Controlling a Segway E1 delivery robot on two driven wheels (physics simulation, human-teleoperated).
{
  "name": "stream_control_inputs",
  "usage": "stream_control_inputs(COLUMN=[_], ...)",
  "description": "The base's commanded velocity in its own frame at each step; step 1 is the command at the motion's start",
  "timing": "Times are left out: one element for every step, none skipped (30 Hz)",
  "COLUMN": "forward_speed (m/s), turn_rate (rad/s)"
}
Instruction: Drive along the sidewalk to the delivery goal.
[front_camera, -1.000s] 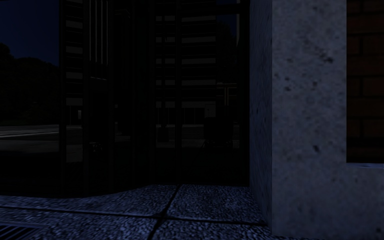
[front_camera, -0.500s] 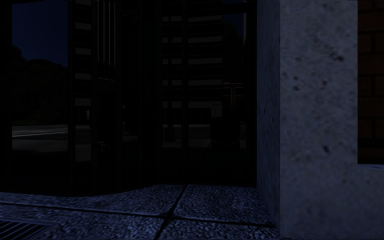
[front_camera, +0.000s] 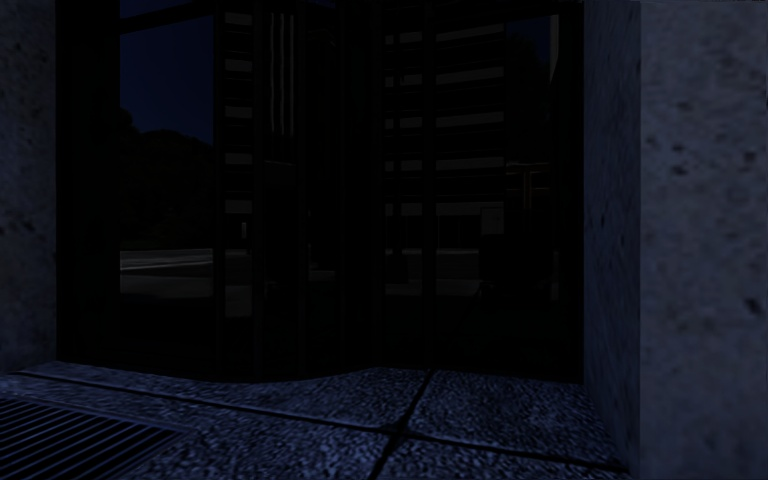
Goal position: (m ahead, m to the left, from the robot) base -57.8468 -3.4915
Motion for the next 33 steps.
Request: stream_control_inputs(forward_speed=[0.0,0.0,0.0,0.0,0.0,0.0,0.0,0.0,0.0,0.0,0.0,0.0,0.0,0.0,0.0,0.0,0.0,0.0,0.0,0.0,0.0,0.0,0.0,0.0,0.0,0.0,0.0,0.0,0.0,0.0,0.0,0.0,0.0], turn_rate=[0.55,0.55,0.55,0.55,0.55,0.55,0.55,0.55,0.55,0.55,0.55,0.55,0.55,0.55,0.55,0.55,0.55,0.55,0.55,0.55,0.55,0.55,0.55,0.55,0.55,0.55,0.55,0.55,0.55,0.55,0.55,0.55,0.55])
